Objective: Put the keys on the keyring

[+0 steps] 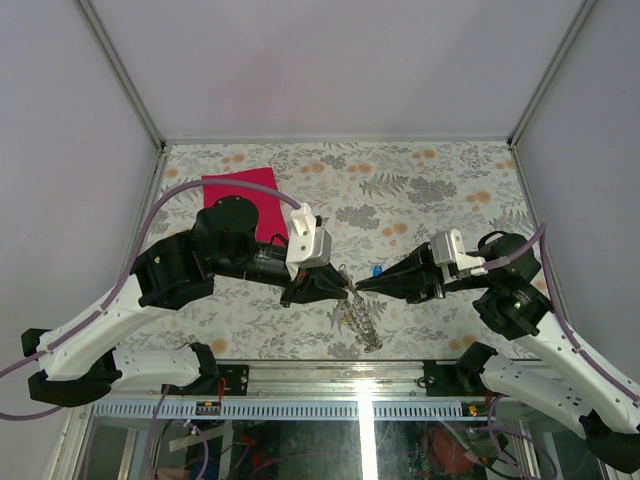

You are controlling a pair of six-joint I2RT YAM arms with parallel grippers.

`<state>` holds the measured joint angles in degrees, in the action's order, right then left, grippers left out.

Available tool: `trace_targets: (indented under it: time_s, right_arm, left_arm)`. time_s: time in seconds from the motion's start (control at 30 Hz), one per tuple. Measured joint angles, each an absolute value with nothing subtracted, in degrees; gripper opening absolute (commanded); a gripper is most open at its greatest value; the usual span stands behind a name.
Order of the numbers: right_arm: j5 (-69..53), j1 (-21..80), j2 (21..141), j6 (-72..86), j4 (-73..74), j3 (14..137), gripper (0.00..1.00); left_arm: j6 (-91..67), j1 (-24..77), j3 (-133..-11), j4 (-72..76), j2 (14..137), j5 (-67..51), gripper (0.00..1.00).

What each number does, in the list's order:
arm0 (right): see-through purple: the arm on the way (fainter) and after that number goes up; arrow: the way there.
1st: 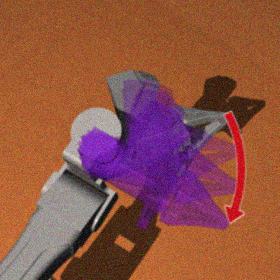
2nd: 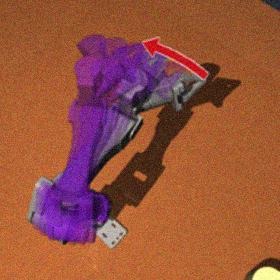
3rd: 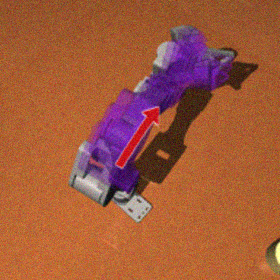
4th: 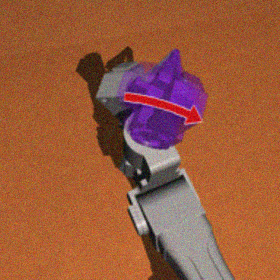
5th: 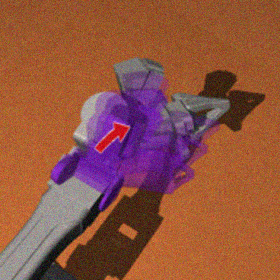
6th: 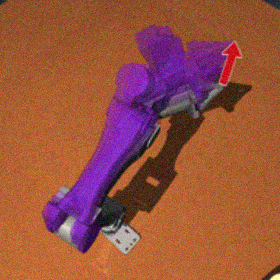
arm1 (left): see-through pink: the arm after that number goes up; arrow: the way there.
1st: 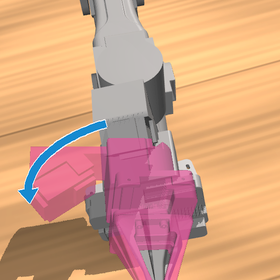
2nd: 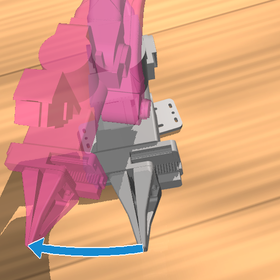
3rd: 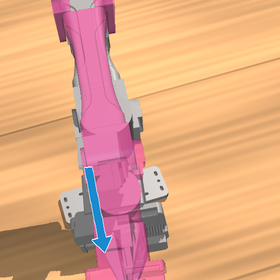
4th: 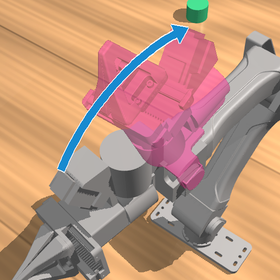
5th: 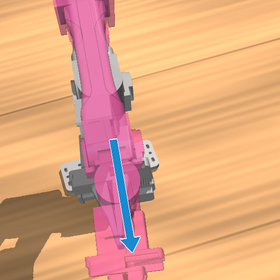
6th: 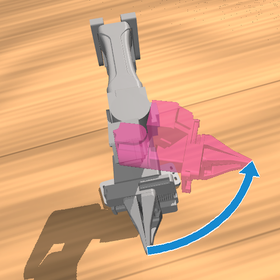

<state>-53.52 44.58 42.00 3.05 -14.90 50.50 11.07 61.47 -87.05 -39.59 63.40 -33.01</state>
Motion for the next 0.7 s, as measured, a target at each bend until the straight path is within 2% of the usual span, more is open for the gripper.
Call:
trace_targets:
  time_s: [0.3, 0.7]
  right_arm:
    - [-53.47, 44.58, 41.74, 3.16, -14.90, 50.61, 0.00]
    - [-50.89, 44.58, 41.74, 8.32, -18.90, 50.33, 0.00]
  left_arm:
    - [11.44, 61.47, -87.05, -40.14, 63.42, -32.38, 0.00]
    - [11.49, 61.47, -87.11, -38.61, 63.09, -30.85, 0.00]
